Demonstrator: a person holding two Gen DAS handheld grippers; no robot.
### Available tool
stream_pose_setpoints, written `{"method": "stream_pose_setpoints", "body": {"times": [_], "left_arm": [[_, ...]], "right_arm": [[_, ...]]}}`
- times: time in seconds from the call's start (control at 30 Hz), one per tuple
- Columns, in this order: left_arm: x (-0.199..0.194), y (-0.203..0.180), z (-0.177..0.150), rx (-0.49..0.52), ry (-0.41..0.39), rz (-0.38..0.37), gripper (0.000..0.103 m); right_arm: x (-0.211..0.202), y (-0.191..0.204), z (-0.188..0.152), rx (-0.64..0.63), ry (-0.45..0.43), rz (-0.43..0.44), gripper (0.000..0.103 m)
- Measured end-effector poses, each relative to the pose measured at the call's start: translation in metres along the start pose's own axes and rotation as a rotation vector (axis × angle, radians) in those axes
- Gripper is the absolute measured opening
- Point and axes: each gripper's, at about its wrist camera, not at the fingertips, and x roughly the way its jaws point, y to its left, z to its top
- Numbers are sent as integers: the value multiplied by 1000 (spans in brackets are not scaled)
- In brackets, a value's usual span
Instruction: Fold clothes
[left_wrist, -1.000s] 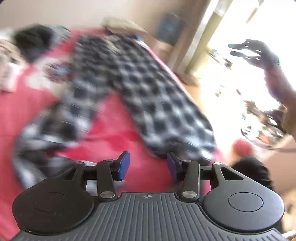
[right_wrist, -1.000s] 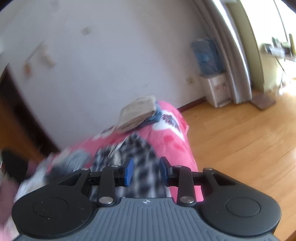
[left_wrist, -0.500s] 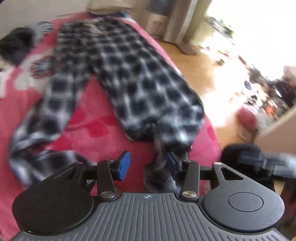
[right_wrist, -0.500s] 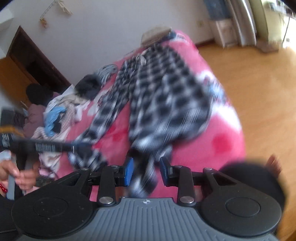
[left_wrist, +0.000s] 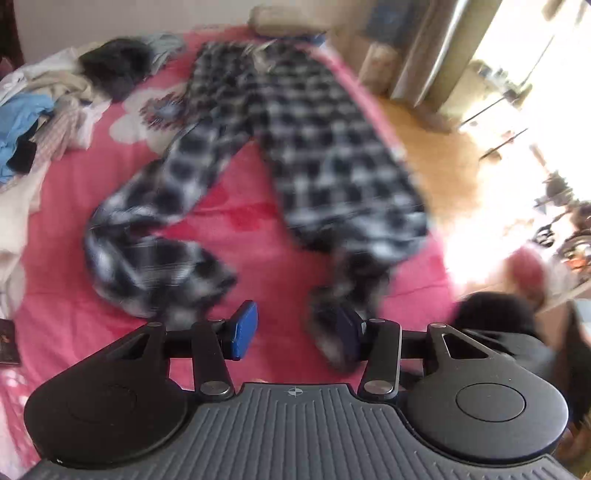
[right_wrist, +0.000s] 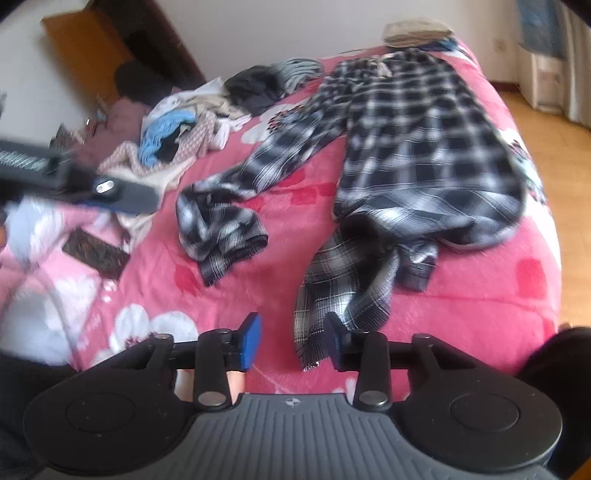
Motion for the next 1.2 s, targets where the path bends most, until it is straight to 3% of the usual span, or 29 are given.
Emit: {"method": "stream_pose_setpoints", "body": {"times": [0.03, 0.13, 0.33, 0.43, 0.47, 0.53, 0.6, 0.87, 1.03, 1.2], "left_arm": [[15, 12, 6, -49, 36, 20, 47], [46, 40, 16, -149, 93, -19, 47], [83, 43, 7, -131, 114, -135, 47], [91, 41, -4, -112, 120, -189, 47], [92, 42, -6, -108, 120, -206, 47], [94, 46, -11, -107, 118, -238, 47], [94, 51, -14, -106, 110, -261, 47], [108, 35, -17, 35, 102, -340, 48], [122, -1, -14, 174, 117, -375, 48], [136, -26, -9, 193, 146, -426, 48]], "right_arm": [[8, 3, -5, -20, 14, 4, 49], [29, 15, -20, -89, 50, 6, 51], [46, 35, -37, -324, -30, -41, 51], [65, 37, -40, -424, -4, -107, 51], [73, 36, -41, -441, 17, -117, 46], [82, 30, -42, -453, 36, -128, 20], [77, 13, -35, -359, 24, -94, 4], [-4, -96, -3, 281, -152, 119, 3], [-51, -166, -14, 589, -303, 132, 3], [-87, -212, -47, 862, -384, 153, 3]]}}
